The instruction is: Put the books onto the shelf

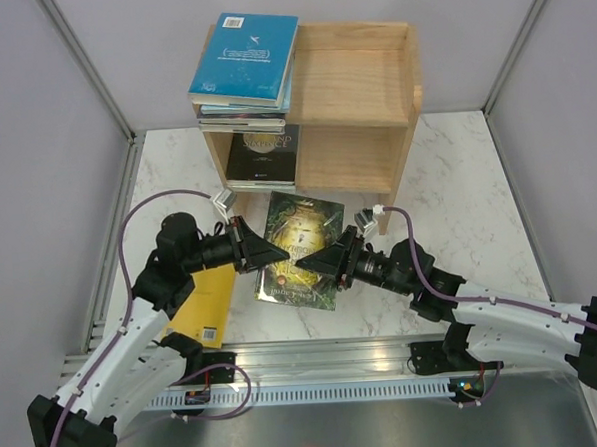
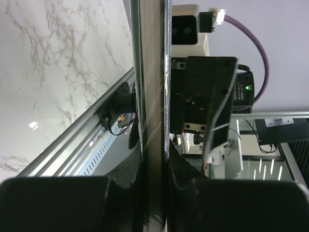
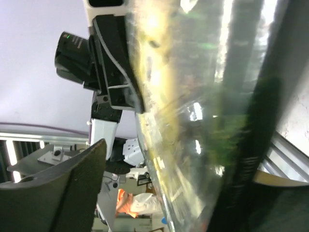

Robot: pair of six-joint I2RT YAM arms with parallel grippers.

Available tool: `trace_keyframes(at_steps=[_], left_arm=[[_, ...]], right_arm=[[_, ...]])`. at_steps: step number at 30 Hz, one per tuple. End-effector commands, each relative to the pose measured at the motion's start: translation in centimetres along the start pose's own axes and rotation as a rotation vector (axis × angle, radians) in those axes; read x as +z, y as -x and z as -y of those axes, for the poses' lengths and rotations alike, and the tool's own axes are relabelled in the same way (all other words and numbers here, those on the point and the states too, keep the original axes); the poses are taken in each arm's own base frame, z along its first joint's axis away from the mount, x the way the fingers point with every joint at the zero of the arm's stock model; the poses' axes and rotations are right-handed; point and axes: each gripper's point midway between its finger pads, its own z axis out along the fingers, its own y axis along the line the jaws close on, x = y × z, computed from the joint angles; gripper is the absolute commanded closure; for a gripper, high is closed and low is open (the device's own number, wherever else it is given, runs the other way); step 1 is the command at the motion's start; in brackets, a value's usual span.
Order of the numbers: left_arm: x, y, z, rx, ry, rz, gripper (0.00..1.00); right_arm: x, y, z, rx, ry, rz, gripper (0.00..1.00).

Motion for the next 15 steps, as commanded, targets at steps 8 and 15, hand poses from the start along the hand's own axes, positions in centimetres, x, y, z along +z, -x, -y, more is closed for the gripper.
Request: trace_keyframes(at_steps=[8,15], left_arm=[[-0.8,2.8,4.1,0.062,-0.033,0.093,0.98],[-0.6,4.2,3.3,0.046,0.014,0.147,0.98]], right_arm=[[-2.6,0.1,-4.9,0.013,0.142,0.011,0.17],[-4.2,0.7,-5.1,0.062,0.179,0.058,0.27]])
